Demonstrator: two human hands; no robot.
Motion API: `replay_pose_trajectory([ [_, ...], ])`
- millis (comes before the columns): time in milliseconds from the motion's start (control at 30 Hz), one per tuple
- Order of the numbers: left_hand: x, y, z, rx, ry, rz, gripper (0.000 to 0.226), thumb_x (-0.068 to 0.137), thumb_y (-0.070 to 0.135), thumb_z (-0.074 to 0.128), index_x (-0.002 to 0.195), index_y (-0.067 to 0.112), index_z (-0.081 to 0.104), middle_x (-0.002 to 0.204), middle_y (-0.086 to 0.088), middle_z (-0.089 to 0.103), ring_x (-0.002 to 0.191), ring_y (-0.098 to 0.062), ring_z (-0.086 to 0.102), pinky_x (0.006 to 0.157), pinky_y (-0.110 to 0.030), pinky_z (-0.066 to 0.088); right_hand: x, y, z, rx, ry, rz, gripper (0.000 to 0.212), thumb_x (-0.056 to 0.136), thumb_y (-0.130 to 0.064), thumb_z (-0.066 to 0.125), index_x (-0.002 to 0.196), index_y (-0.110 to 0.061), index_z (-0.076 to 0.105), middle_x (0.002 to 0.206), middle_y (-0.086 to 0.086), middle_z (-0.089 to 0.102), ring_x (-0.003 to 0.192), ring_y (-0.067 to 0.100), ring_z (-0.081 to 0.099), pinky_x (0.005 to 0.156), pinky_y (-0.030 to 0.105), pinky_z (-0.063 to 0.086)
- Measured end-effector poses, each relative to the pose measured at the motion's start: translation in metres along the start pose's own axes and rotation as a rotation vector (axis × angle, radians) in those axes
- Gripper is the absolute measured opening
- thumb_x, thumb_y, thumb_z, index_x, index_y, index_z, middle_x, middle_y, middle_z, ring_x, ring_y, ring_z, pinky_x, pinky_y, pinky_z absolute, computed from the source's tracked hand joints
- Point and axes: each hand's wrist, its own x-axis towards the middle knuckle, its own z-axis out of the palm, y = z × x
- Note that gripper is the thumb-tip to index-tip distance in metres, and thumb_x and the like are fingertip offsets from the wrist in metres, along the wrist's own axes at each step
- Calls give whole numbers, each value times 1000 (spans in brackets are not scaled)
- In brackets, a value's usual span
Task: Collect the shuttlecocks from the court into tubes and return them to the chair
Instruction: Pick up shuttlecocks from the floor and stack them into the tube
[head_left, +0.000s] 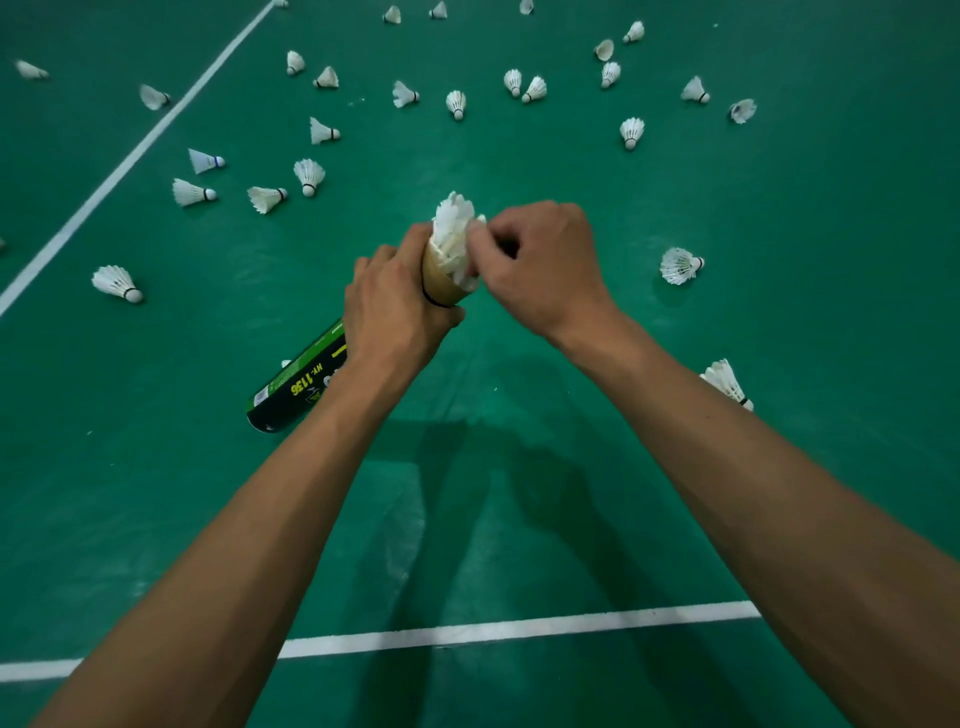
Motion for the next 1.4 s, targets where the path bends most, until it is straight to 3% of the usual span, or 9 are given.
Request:
replay_pose_trajectory([
  [167,-1,-3,-16,-46,14,23,74,66,42,82,132,35,50,109,-9,66,98,-38,56,77,-41,44,-3,-9,-3,364,-513,162,24,88,-21,62,77,-5,75,75,16,72,58,24,72,50,36,55],
  [367,-5,12,-31,-61,27,51,83,64,38,91,136,34,50,118,-6,65,105,-36,54,87,-43,46,8,-12,-25,447,-30,290,34,96,-22,59,70,-9,76,72,4,75,39,23,60,42,27,42],
  [567,-11,37,-39,-64,28,139,72,72,33,83,136,35,50,115,-7,66,103,-36,56,86,-45,48,2,-29,-37,168,-580,258,58,102,-59,42,73,-12,62,59,6,64,41,30,64,49,26,50],
  [700,-16,43,-40,-72,34,179,65,73,35,71,134,40,48,112,-1,69,100,-33,60,88,-47,50,-3,-33,-30,271,-682,305,70,99,-71,29,121,-9,52,106,15,63,43,34,62,54,45,62],
  [833,-20,43,-39,-9,19,198,71,73,33,77,138,39,52,118,-1,67,105,-32,56,89,-47,49,-7,-32,-33,408,-771,426,67,98,-72,23,120,-15,49,113,14,60,45,30,58,59,47,63],
  [967,-18,49,-33,-5,7,201,77,69,39,84,139,31,52,112,-9,64,103,-37,54,85,-45,46,-6,-11,-30,564,-466,514,62,104,-59,36,88,-7,66,73,9,68,37,27,55,48,33,54],
  [1100,-20,60,-20,30,-28,221,81,69,41,88,140,33,50,117,-9,63,107,-37,54,86,-45,44,-7,22,-36,645,-74,551,60,106,-34,46,65,-2,75,69,23,72,30,21,39,35,21,32],
  [1300,-31,78,22,105,-80,223,82,70,38,84,143,36,47,117,-7,62,107,-36,53,86,-43,41,-16,60,-37,277,-66,538,57,99,-33,51,48,-13,69,49,7,66,40,21,59,53,30,52],
  [1400,-32,92,44,73,-102,219,84,70,35,84,145,34,47,117,-8,62,106,-37,53,86,-43,43,-22,80,-43,-21,7,435,62,99,-37,53,42,-14,45,39,-3,44,45,19,47,54,34,36],
])
